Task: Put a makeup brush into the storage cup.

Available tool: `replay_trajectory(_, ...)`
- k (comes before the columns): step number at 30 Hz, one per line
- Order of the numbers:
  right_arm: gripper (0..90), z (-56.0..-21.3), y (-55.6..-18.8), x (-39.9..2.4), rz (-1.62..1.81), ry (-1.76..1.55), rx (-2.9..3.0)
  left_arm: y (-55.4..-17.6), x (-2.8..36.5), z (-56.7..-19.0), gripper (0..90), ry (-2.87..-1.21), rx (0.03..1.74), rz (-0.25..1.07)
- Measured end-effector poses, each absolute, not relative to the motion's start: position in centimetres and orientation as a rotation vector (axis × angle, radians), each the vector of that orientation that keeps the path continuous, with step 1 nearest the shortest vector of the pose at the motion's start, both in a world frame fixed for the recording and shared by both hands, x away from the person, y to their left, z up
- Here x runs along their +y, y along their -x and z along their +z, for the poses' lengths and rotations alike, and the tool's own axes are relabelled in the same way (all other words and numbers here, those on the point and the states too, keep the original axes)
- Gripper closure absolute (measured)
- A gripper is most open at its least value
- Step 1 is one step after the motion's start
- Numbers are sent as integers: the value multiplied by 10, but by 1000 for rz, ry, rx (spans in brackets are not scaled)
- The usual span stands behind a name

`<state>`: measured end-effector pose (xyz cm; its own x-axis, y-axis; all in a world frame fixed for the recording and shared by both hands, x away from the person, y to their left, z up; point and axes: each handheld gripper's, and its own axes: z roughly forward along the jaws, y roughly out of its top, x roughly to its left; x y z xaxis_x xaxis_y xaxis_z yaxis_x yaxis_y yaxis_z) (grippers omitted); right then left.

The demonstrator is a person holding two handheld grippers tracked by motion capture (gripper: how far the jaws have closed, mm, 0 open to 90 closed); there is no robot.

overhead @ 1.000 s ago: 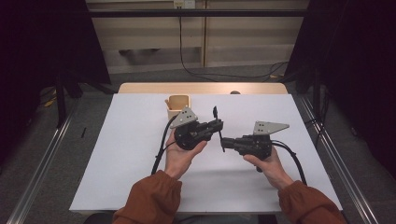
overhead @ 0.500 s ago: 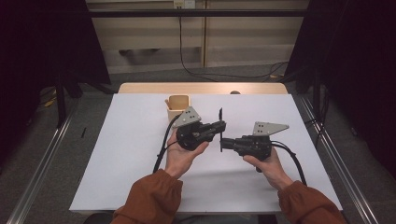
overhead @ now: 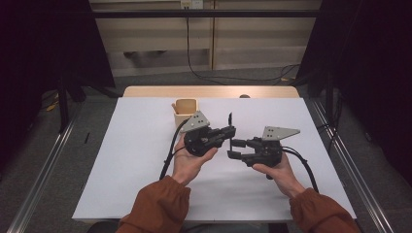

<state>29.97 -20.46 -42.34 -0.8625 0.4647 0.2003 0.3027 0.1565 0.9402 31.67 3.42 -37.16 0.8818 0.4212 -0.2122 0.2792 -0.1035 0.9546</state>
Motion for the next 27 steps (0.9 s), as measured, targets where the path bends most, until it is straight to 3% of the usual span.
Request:
replay_trajectory(4,201,-422,-300,-204,1785,-790,2272,-317,35,-371,859,-1702,542,133)
replay_trajectory(10,4,-422,-301,-204,1761,-833,2254,-319,38,-370,858,-1714,537,139)
replay_trajectory(27,2,-417,-295,-213,1772,-832,2221,-324,53,-365,858,-1705,564,181)
